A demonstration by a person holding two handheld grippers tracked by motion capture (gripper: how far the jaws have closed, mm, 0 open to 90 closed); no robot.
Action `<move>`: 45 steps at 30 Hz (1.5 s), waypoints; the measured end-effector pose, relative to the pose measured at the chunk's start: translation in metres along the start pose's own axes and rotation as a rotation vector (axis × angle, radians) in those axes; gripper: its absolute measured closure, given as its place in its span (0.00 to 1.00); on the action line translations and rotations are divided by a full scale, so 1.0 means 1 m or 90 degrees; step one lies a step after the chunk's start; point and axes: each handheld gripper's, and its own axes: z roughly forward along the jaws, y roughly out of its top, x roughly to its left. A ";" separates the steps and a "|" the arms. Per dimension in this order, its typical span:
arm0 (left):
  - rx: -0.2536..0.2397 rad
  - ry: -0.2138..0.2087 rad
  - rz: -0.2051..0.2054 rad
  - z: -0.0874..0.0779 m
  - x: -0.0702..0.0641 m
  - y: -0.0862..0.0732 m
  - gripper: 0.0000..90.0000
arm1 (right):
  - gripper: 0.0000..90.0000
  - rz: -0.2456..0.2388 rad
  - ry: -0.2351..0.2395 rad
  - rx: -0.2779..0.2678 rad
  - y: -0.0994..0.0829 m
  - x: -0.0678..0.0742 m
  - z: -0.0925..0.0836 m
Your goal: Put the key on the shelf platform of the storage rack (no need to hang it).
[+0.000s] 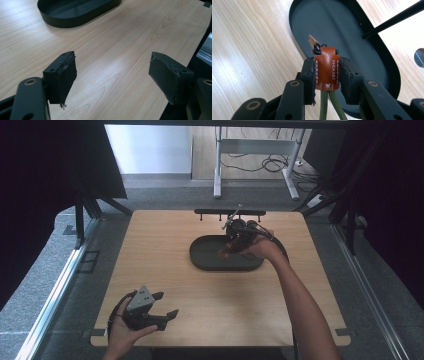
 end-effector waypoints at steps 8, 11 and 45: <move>0.001 -0.006 0.001 0.002 -0.001 0.000 0.25 | 0.74 -0.005 -0.001 -0.002 0.009 -0.008 0.006; 0.000 -0.005 0.000 0.002 -0.001 0.000 0.25 | 0.74 0.001 -0.001 0.000 0.010 -0.013 0.010; 0.006 -0.003 -0.002 0.004 0.002 -0.002 0.25 | 0.74 -0.002 -0.004 0.008 -0.005 -0.030 0.066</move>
